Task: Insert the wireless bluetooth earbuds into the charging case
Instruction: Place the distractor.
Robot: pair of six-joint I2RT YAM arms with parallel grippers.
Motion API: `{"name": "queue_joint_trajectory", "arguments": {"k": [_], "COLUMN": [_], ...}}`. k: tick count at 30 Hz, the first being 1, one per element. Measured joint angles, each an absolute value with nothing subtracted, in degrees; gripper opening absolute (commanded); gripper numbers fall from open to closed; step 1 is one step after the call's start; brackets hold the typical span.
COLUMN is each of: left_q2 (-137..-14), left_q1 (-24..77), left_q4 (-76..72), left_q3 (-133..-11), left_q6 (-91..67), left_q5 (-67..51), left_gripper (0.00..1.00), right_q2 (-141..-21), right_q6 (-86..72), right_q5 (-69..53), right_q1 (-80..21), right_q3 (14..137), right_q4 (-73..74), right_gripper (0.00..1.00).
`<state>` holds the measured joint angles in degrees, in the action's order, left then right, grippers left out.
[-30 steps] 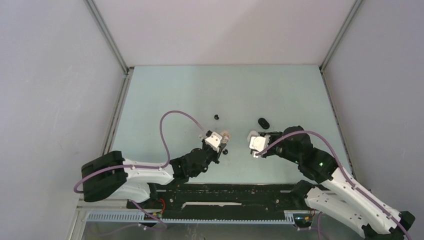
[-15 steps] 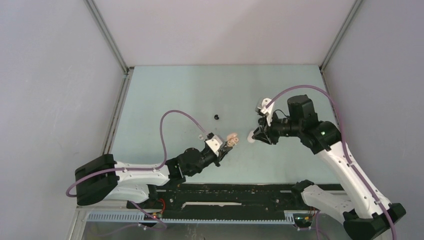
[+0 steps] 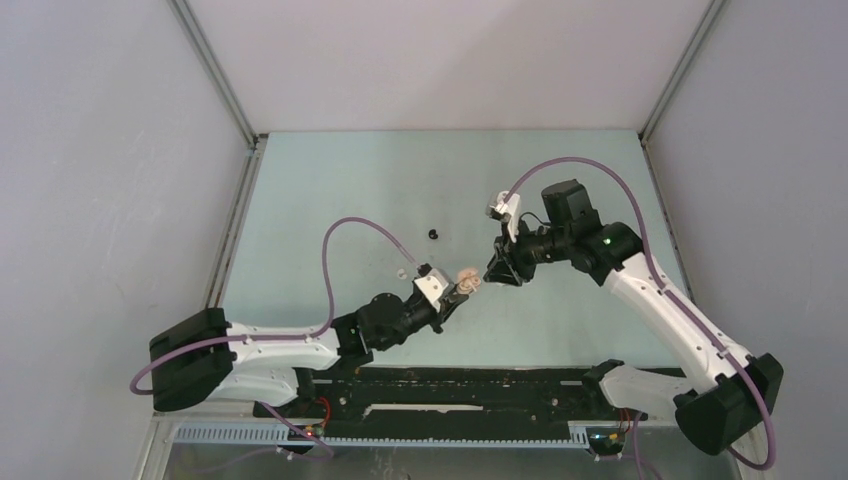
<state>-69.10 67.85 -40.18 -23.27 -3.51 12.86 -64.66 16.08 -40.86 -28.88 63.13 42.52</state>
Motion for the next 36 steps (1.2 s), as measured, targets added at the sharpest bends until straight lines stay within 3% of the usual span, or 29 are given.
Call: {"name": "queue_joint_trajectory", "arguments": {"k": [12,21,30,36], "left_q2": [-69.1,-68.4,-68.2,-68.1], "left_q1": [67.9,67.9,67.9,67.9], "left_q4": [-37.2,-36.7,-35.4,-35.3], "left_q3": [-27.5,-27.5,-27.5,-27.4], "left_q6": [-4.1,-4.6,-4.6,-4.6], "left_q5": [12.8,12.8,13.0,13.3], "left_gripper": [0.00,0.00,0.00,0.00], "right_q2": [-67.4,-67.6,-68.1,-67.7], "right_q6": [16.0,15.8,14.8,14.5], "right_q5": [-41.8,-37.3,-30.7,-30.2], "right_q1": [-34.3,-36.3,-39.4,-38.8], "right_q3": [63.1,63.1,62.8,62.7], "right_q4": [40.5,39.3,37.3,37.4], "right_gripper": [0.40,0.35,0.05,0.00]}}
